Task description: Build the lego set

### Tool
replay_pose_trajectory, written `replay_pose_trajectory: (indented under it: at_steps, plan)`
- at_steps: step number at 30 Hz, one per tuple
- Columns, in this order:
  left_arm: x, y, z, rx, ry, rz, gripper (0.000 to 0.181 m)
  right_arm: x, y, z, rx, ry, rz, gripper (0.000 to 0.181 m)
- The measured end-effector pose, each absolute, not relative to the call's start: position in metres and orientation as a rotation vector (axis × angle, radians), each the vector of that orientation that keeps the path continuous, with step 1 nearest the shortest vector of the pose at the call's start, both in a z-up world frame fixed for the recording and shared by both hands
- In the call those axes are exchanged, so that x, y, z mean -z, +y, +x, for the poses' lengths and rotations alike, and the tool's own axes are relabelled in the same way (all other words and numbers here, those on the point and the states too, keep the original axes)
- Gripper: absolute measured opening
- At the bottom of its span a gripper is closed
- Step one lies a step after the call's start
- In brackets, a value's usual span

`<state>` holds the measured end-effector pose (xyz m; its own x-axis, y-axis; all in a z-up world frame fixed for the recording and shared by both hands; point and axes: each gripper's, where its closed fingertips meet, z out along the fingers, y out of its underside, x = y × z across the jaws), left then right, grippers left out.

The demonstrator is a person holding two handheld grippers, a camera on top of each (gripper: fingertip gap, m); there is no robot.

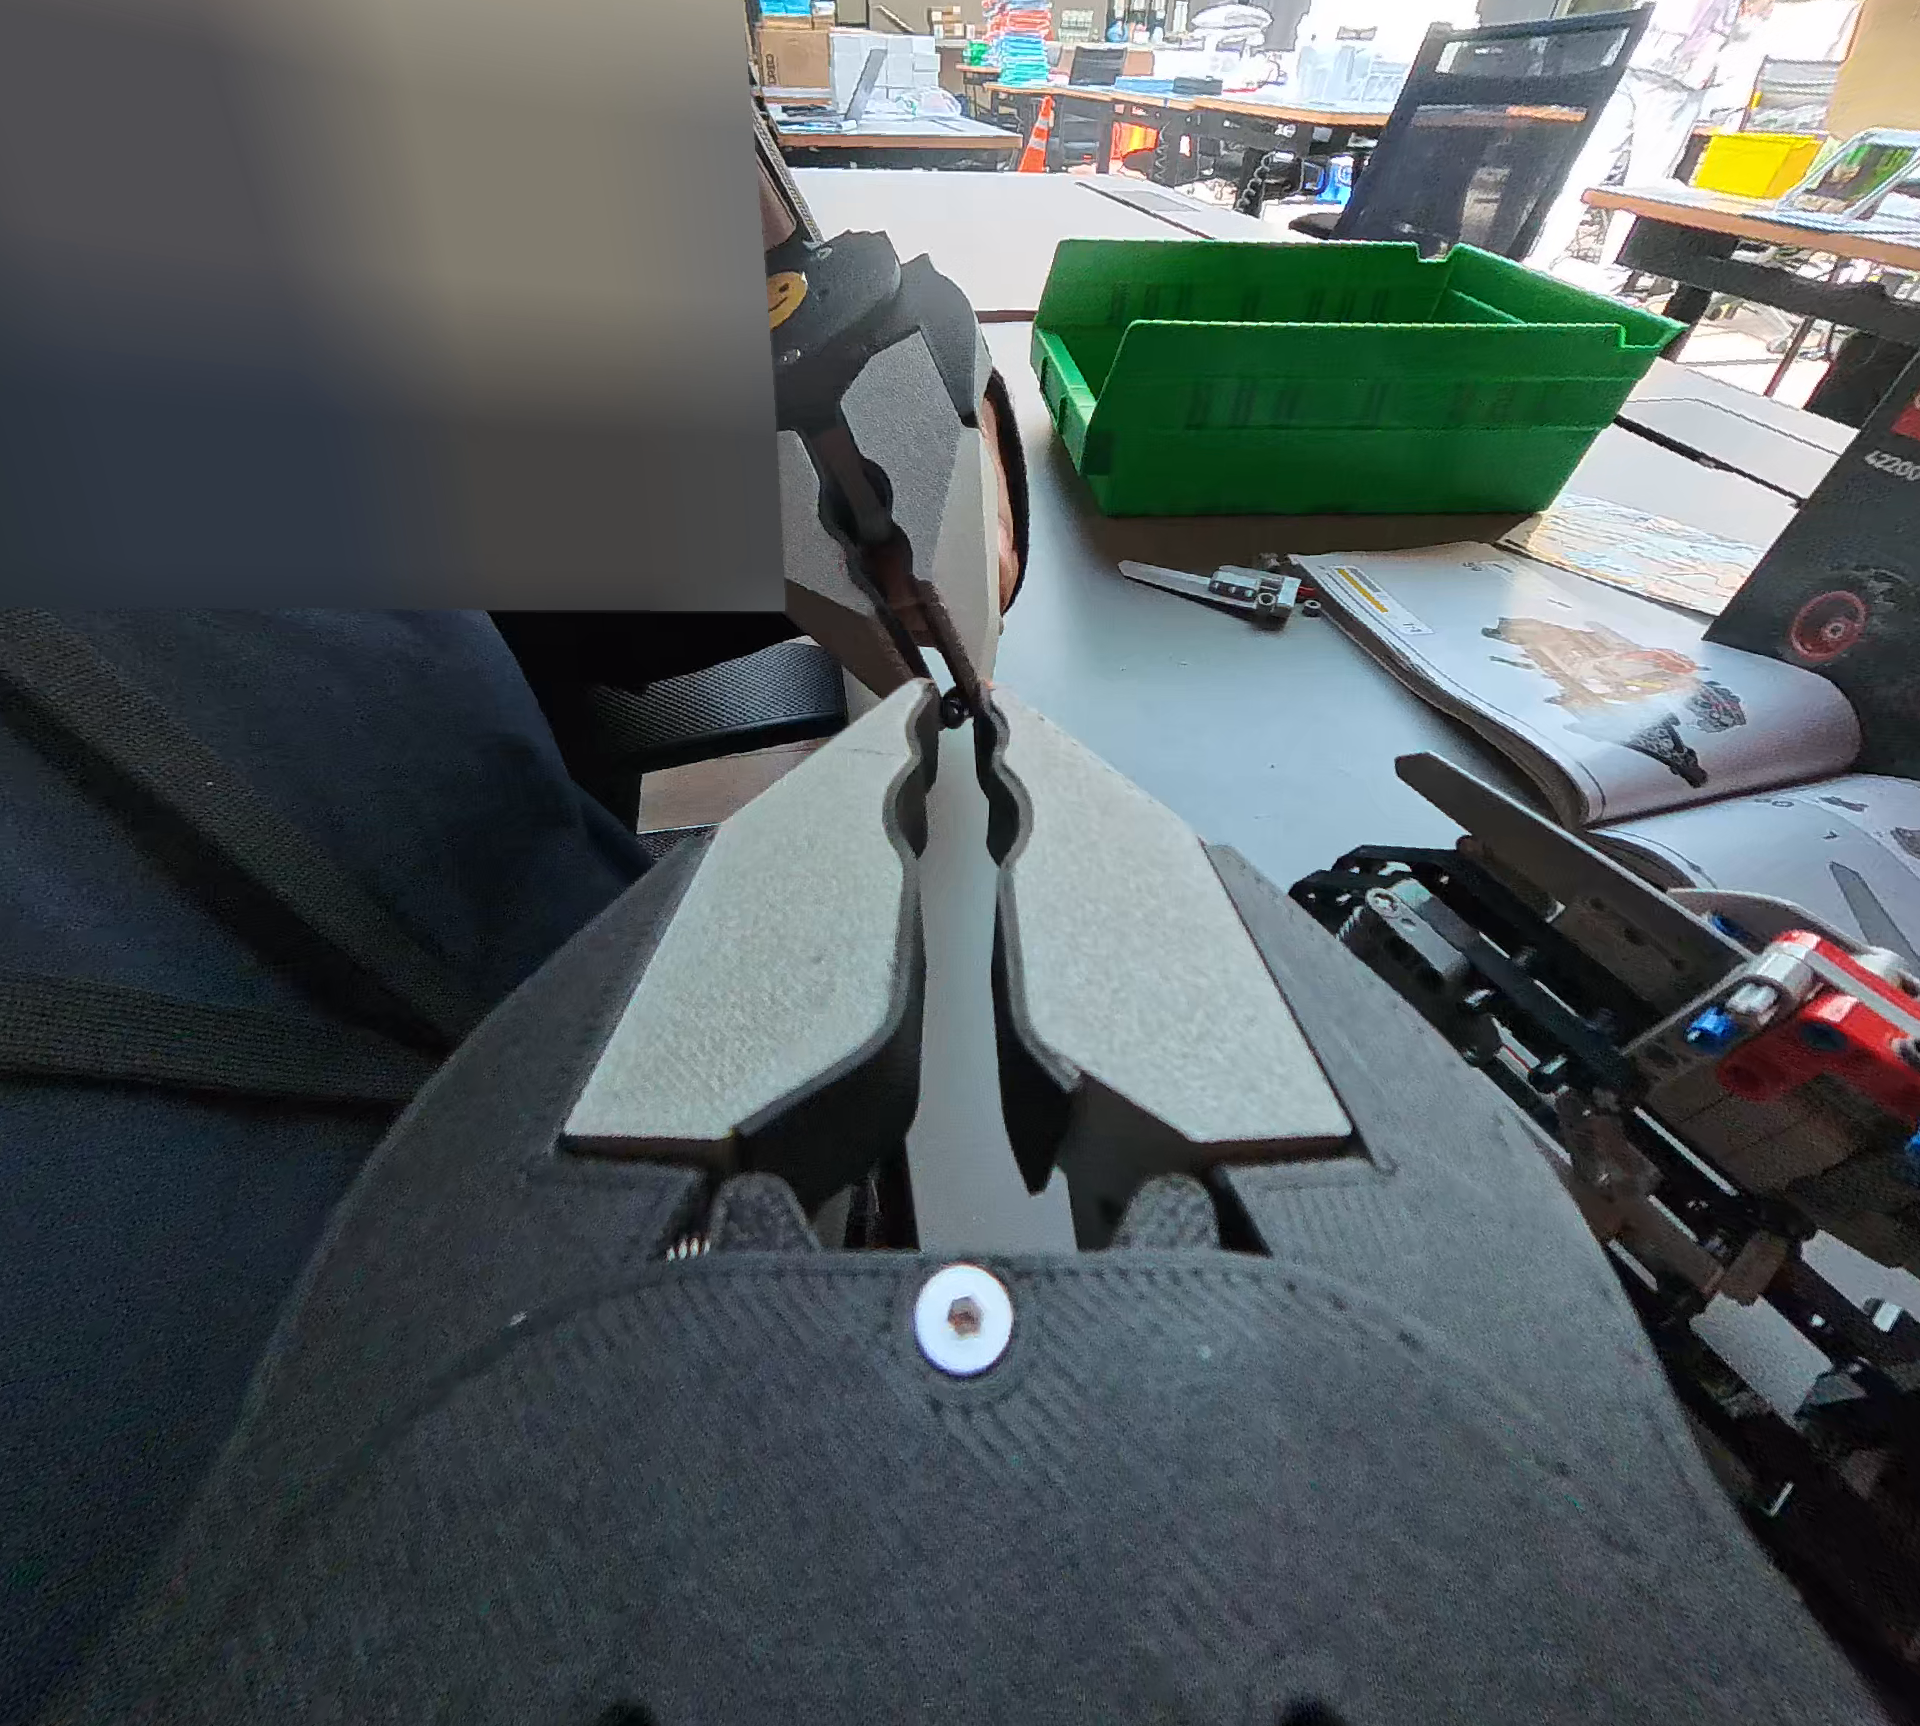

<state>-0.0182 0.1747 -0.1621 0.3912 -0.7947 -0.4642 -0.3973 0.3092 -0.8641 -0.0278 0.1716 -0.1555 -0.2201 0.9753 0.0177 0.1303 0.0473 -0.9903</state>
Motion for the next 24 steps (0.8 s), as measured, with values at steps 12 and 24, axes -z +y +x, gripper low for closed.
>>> replay_pose_trajectory:
  at_steps: [12,24]
  plan:
    - [0.171,0.185,-0.049,0.358,1.137,-1.358,0.001,0.166,0.181,-0.057,-1.228,-1.528,-1.199,0.002]
    - [0.181,0.190,-0.099,0.352,1.059,-1.429,0.001,0.176,0.185,-0.108,-1.154,-1.578,-1.116,0.002]
